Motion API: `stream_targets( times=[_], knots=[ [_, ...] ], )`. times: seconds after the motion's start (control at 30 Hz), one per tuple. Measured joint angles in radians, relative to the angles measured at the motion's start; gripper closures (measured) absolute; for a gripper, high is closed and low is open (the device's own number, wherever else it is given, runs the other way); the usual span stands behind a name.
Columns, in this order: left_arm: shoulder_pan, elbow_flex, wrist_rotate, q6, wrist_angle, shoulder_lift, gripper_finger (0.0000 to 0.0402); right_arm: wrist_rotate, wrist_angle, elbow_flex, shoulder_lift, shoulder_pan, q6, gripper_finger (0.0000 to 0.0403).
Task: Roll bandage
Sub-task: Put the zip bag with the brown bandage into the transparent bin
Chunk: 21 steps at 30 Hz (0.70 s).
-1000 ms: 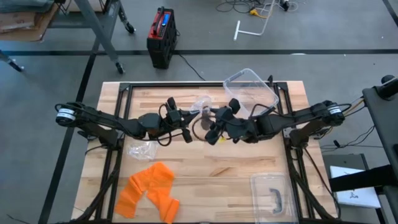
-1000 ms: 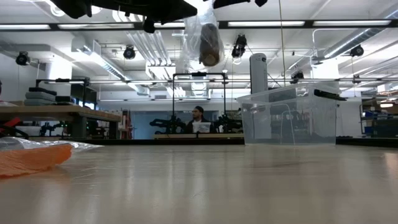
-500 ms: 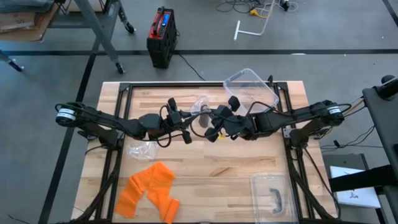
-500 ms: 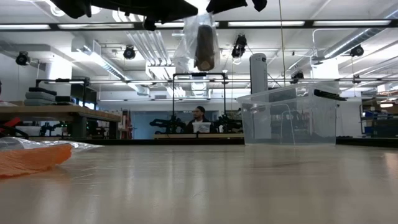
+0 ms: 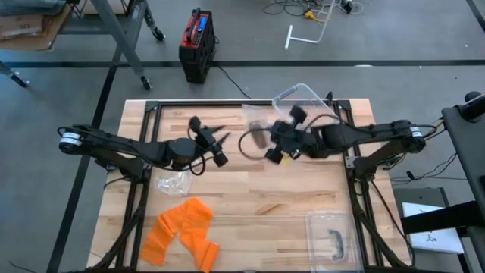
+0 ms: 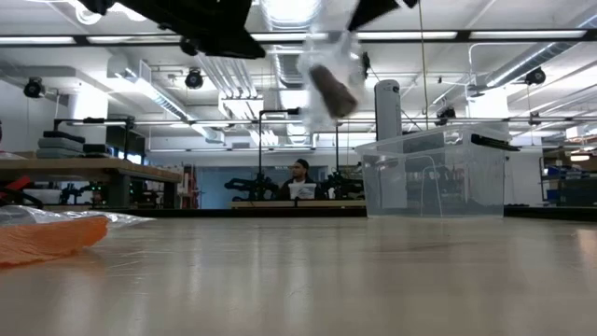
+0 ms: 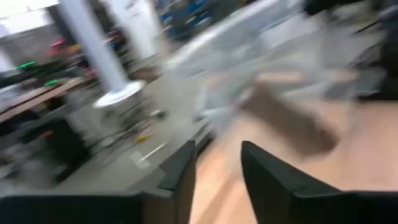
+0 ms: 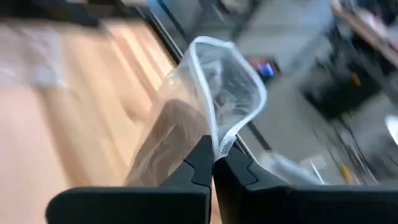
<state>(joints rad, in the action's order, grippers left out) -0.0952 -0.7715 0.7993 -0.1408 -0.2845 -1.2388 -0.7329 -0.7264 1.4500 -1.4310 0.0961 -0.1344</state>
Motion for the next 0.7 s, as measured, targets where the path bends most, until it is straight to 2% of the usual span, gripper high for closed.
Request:
stream_targets(
  times=[0.1, 0.13, 0.17, 0.23, 0.37, 0.43, 0.47, 0.53, 0.7],
  knots=[
    [0.000, 0.000, 0.038, 0.037, 0.080, 0.036, 0.0242, 0.015, -0.169, 0.032, 0.001, -0.060, -0.098, 0.0402],
    [0.000, 0.000, 0.038, 0.051, 0.093, 0.044, 0.0232, 0.059, -0.200, 0.034, 0.001, -0.080, -0.124, 0.0403],
    [0.000, 0.000, 0.035, 0.062, 0.096, 0.047, 0.0222, 0.130, -0.209, 0.034, 0.001, -0.097, -0.144, 0.0403],
    [0.001, 0.000, 0.022, 0.074, 0.102, 0.051, 0.0206, 0.348, -0.183, 0.034, 0.001, -0.125, -0.151, 0.0403],
    [0.001, 0.001, 0.003, 0.076, 0.107, 0.045, 0.0191, 0.769, -0.069, 0.034, 0.001, -0.134, -0.048, 0.0403],
    [0.001, 0.002, 0.002, 0.076, 0.110, 0.040, 0.0191, 0.882, -0.060, 0.041, 0.001, -0.133, -0.008, 0.0403],
    [0.001, 0.002, 0.002, 0.076, 0.110, 0.039, 0.0192, 0.887, -0.074, 0.049, 0.001, -0.133, 0.000, 0.0403],
    [0.001, 0.002, 0.002, 0.076, 0.109, 0.038, 0.0199, 0.811, -0.127, 0.069, 0.004, -0.136, 0.001, 0.0403],
    [0.001, 0.002, 0.003, 0.077, 0.112, 0.036, 0.0218, 0.395, -0.383, 0.096, 0.006, -0.153, -0.100, 0.0403]
  ],
)
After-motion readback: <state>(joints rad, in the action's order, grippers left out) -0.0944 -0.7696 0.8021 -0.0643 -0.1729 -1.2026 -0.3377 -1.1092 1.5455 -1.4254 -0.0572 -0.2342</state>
